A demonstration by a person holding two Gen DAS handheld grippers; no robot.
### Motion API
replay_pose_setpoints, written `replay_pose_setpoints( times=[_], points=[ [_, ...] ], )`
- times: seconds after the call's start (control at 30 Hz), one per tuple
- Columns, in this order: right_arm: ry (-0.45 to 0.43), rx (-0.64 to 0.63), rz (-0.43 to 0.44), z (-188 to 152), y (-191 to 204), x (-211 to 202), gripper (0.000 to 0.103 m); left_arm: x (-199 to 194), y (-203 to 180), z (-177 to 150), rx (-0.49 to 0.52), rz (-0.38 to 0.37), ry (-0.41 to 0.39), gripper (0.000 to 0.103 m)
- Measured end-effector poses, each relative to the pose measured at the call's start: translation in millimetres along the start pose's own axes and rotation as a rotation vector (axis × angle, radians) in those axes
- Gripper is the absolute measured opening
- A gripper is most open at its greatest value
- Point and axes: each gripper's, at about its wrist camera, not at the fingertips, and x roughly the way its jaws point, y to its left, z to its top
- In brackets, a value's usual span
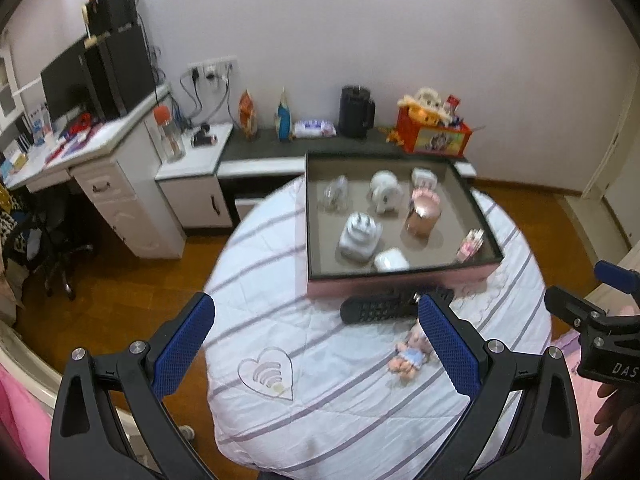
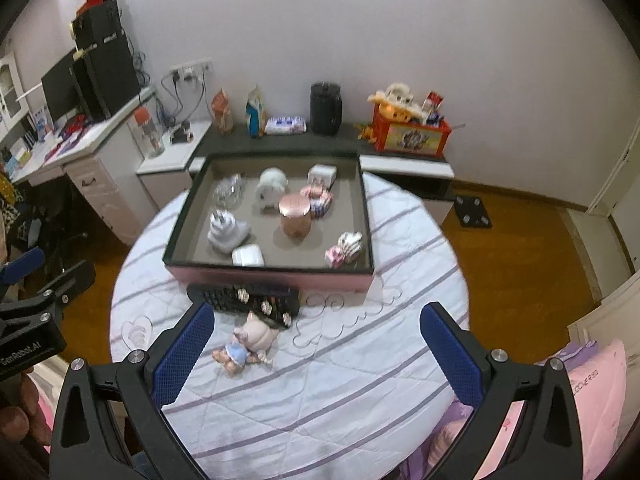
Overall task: Organize rigid objects
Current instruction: 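Lower the right gripper onto the doll in the blue dress and grasp it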
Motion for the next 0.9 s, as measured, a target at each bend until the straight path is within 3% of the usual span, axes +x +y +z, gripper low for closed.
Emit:
replay_pose_setpoints(
  times=[0.37,0.7,0.9],
  points=[
    [0.185,0.037,0.109,-30,27,94,0.103,62,7,-36,-0.005,0.004,0.107,0.103],
    [0.256,0.132,0.099,-47,41,150,0.103,103,33,-50,-0.022,0.027,0.162,0.103],
    [0.284,0.140,0.071,-57,52,170,0.087,114,42,-46,-0.029,0.013,0.171,0.103]
  ],
)
